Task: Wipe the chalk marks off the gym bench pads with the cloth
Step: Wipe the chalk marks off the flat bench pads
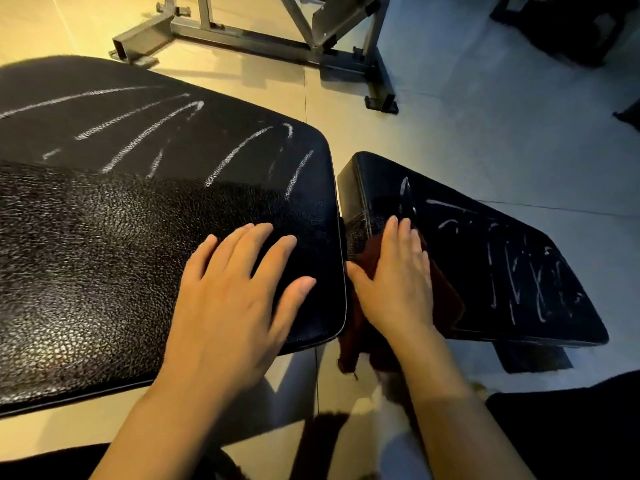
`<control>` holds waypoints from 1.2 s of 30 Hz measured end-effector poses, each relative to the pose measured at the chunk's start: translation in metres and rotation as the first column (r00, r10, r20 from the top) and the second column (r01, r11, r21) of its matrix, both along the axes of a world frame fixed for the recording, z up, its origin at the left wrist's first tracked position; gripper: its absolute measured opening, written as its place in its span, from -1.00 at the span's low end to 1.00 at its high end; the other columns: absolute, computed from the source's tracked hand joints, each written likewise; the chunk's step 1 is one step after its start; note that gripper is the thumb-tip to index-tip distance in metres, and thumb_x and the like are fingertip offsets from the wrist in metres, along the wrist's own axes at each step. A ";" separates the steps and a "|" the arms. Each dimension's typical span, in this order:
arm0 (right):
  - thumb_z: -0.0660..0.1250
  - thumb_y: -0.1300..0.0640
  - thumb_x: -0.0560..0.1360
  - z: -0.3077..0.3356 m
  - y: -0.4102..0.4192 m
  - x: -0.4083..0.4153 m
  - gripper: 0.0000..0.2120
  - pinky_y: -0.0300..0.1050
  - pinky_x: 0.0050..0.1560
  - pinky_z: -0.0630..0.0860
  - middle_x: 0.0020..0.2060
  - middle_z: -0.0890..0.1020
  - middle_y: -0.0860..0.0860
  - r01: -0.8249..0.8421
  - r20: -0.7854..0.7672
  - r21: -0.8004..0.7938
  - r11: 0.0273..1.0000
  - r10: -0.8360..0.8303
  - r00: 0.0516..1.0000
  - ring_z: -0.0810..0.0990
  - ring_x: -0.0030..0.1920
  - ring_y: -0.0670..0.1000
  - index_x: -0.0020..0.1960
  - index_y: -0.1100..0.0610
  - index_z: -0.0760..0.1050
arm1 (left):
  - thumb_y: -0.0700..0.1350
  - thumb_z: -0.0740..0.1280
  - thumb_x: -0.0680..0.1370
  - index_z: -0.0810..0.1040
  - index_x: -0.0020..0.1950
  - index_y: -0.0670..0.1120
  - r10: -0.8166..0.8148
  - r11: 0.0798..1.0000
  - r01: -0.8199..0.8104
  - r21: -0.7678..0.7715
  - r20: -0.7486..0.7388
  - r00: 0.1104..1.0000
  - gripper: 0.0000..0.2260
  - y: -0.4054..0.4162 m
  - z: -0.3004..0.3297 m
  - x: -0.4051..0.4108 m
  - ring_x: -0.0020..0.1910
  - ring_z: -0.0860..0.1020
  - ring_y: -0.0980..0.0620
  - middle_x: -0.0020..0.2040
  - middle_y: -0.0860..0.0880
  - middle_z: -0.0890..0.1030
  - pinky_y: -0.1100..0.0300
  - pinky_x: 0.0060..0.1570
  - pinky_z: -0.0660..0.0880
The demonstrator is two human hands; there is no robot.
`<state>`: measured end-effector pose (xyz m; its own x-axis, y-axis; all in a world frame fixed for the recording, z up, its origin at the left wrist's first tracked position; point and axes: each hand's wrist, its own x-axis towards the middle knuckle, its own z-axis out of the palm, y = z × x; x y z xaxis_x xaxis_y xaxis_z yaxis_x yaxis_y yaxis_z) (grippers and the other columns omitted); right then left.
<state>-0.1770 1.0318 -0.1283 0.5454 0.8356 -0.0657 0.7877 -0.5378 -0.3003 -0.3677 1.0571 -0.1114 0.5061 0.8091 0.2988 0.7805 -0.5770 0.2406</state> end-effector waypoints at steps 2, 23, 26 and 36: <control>0.20 -0.10 0.61 0.003 0.026 0.005 -0.20 -0.02 0.52 -0.22 0.58 -0.19 0.06 0.003 0.000 -0.029 1.000 -0.003 1.000 -0.22 0.56 0.04 0.58 0.10 -0.27 | 0.17 0.05 0.59 0.50 0.32 -0.07 -0.008 1.000 0.008 0.011 -0.023 1.000 -0.52 -0.001 -0.001 -0.001 0.33 0.45 -0.13 0.31 -0.10 0.51 -0.14 0.35 0.27; 0.13 -0.07 0.65 0.008 0.056 0.005 -0.27 0.00 0.55 -0.13 0.58 -0.14 0.11 0.057 0.004 -0.017 0.998 -0.057 0.998 -0.15 0.57 0.07 0.58 0.18 -0.23 | 0.14 0.12 0.59 0.57 0.24 -0.12 -0.133 0.990 0.130 0.059 0.064 0.989 -0.56 0.002 -0.008 -0.008 0.30 0.49 -0.14 0.23 -0.08 0.58 -0.09 0.30 0.35; 0.15 -0.10 0.63 0.009 0.046 0.004 -0.25 -0.03 0.55 -0.10 0.58 -0.13 0.09 0.087 -0.045 0.026 0.996 -0.086 0.995 -0.14 0.57 0.05 0.59 0.16 -0.22 | 0.12 0.14 0.59 0.57 0.25 -0.13 -0.164 0.983 0.160 0.089 0.041 0.986 -0.57 0.001 -0.009 -0.006 0.30 0.49 -0.15 0.25 -0.10 0.57 -0.06 0.29 0.34; 0.04 -0.14 0.64 -0.002 -0.024 -0.026 -0.31 -0.10 0.52 -0.21 0.58 -0.14 0.05 0.139 0.018 0.021 0.990 -0.139 0.990 -0.19 0.56 -0.01 0.58 0.11 -0.22 | 0.13 0.12 0.59 0.51 0.35 -0.11 -0.214 0.963 0.224 0.150 -0.085 0.973 -0.53 -0.002 -0.013 0.002 0.42 0.38 -0.14 0.38 -0.15 0.47 -0.13 0.36 0.26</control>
<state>-0.2029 1.0079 -0.1300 0.6576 0.7524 -0.0385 0.7113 -0.6370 -0.2972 -0.3661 1.0555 -0.1246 0.6889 0.6217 0.3727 0.6420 -0.7621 0.0845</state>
